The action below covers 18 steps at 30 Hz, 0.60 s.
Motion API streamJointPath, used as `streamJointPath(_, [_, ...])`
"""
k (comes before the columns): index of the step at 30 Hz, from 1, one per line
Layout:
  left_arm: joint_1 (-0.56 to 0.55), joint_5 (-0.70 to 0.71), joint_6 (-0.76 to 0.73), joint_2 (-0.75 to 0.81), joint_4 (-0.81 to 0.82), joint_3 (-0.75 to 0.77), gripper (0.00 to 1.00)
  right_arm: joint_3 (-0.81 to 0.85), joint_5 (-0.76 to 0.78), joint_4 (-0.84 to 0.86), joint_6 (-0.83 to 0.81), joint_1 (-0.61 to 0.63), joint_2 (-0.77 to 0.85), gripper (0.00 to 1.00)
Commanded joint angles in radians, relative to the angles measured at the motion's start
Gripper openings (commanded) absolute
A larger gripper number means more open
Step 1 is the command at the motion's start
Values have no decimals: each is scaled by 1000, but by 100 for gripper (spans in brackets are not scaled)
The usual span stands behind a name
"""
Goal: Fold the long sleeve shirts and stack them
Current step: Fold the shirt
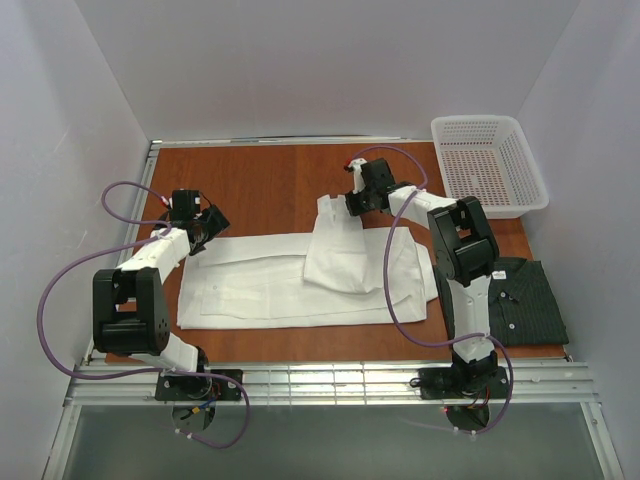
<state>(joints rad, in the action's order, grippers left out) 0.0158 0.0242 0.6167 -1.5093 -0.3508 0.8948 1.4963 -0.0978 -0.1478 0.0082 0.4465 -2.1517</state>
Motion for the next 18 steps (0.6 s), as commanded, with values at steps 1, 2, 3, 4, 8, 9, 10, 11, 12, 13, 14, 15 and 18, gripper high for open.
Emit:
streamJointPath(1, [-2,-23,-18,21,4,15,90,21,-57,-3,-37,8,30,1])
streamJointPath(2, [-2,-23,-23,24,9,13,90,22,-62,-3,-42,8,45,1])
streamJointPath(3, [-2,-61,-29,27,15,13,90,22,-69,-4,-48,9,62,1])
streamJointPath(4, [-2,-75,-43,38,25,9,90,21,-86,-4,-60,11,97,1])
streamJointPath(8, [-46,-130,-109,89,73,-3,90,-14,-128,-1,-108,32,199,1])
streamJointPath(9, [-57,-142,-132,104,85,-10,90,-28,-137,-1,-125,41,222,1])
streamJointPath(10, [-62,-174,-153,119,113,-14,90,-62,-155,-1,-140,58,268,1])
streamJointPath(11, [-66,-191,-191,153,124,-20,90,-80,-163,-1,-170,69,294,1])
streamJointPath(12, [-79,-207,-210,167,137,-20,90,-102,-166,-1,-183,89,318,1])
streamJointPath(13, [-86,-251,-225,185,144,-17,90,-143,-169,-2,-195,101,369,1])
streamJointPath(14, [-96,-268,-244,201,145,-11,90,-168,-171,-3,-223,113,398,1])
streamJointPath(15, [-120,-285,-274,230,148,4,90,-189,-169,-4,-235,138,452,1])
streamJointPath(18, [-172,-361,-336,277,148,45,90,-271,-155,-4,-278,193,553,1])
